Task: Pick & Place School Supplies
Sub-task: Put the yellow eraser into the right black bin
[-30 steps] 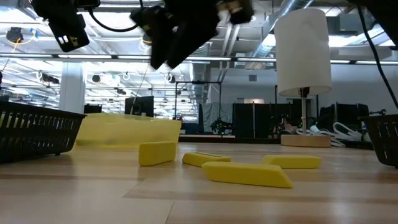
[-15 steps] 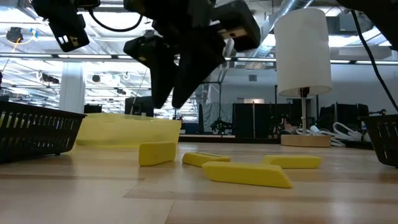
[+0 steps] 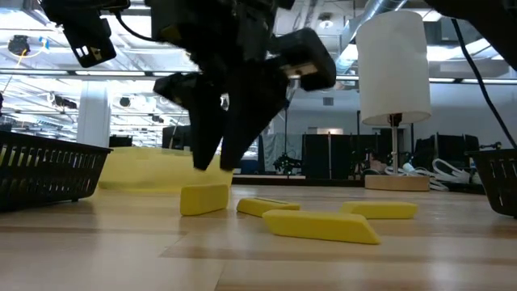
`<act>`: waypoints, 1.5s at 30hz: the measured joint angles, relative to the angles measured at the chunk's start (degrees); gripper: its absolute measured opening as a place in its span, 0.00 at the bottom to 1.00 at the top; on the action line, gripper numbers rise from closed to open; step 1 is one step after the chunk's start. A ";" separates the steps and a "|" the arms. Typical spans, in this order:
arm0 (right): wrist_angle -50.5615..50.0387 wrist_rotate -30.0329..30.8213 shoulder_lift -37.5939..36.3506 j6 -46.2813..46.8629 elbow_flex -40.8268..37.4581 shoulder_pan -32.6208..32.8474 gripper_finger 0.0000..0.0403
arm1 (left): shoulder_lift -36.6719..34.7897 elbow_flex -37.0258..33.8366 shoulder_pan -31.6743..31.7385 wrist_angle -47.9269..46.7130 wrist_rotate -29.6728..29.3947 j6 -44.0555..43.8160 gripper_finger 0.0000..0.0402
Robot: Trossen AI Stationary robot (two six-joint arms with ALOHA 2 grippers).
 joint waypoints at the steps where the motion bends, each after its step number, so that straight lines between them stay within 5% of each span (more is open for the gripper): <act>1: 0.46 -0.67 0.50 -0.05 0.03 0.01 0.34 | 0.02 0.00 0.00 0.00 0.00 0.04 0.19; 45: 2.39 -4.22 4.55 1.41 0.24 -1.13 0.33 | 0.02 0.00 0.00 -0.09 0.00 0.49 0.19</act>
